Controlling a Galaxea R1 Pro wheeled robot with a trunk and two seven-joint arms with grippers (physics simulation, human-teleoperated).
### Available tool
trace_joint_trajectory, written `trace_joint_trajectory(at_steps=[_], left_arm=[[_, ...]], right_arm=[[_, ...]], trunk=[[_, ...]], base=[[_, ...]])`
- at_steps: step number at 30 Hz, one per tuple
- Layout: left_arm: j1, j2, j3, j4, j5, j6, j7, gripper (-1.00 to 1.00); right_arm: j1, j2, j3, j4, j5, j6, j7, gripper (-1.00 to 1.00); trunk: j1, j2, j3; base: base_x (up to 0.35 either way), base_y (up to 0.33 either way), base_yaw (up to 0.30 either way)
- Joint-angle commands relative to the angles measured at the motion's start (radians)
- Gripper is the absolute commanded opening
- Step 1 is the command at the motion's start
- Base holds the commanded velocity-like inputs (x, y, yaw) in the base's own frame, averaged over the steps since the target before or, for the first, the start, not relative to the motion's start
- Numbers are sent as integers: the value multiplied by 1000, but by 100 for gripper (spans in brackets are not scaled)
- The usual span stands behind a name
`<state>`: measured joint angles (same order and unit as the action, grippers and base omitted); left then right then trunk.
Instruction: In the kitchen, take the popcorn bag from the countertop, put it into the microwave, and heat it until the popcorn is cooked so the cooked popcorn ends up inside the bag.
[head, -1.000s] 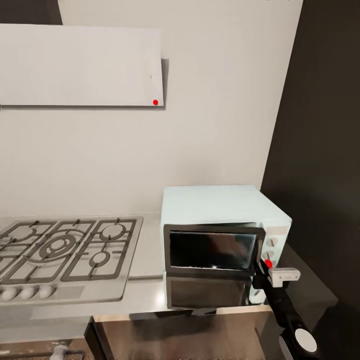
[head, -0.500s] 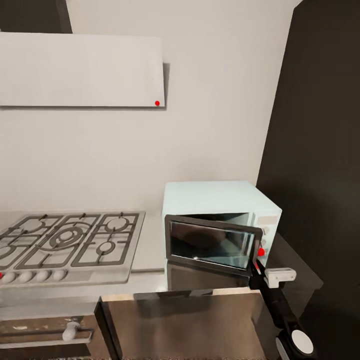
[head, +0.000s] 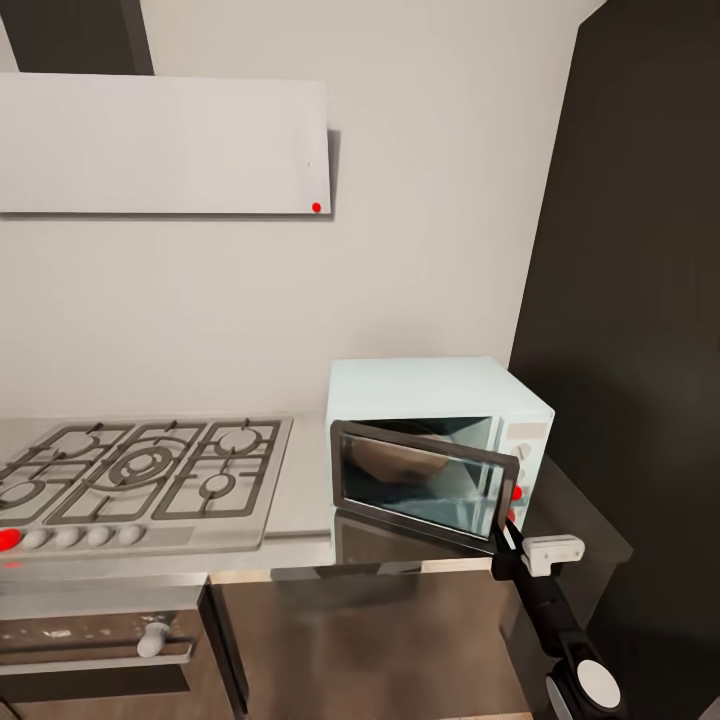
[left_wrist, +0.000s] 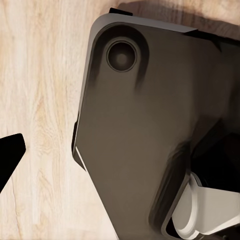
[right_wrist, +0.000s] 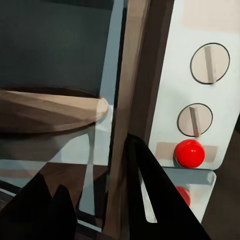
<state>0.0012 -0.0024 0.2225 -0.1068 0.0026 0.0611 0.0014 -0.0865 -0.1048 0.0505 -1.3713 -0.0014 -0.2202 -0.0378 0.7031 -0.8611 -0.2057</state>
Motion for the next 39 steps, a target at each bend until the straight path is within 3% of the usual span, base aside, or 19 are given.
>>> trace_joint_trajectory(at_steps=[1,32,33,39], left_arm=[[0,0,3,-3,0,6,0,100],[0,1,3,-4,0,6,0,100],[0,1,3,-3,0,6,0,100],[0,1,3,-3,0,6,0,100]], right_arm=[[-1,-1,-47,-6,-9,-3,9,-100],[-1,-1,-47,-6,-9,-4,10,-100],[-1,-1,-47,-6,-9,-4,11,100],[-1,-1,-47,-6,-8,-5,13,100]], trunk=[[0,-1,-1],[0,-1,-1],[0,-1,-1],[0,-1,-1]], base=[[0,0,0],[-42,0,0],[0,0,0],[0,0,0]])
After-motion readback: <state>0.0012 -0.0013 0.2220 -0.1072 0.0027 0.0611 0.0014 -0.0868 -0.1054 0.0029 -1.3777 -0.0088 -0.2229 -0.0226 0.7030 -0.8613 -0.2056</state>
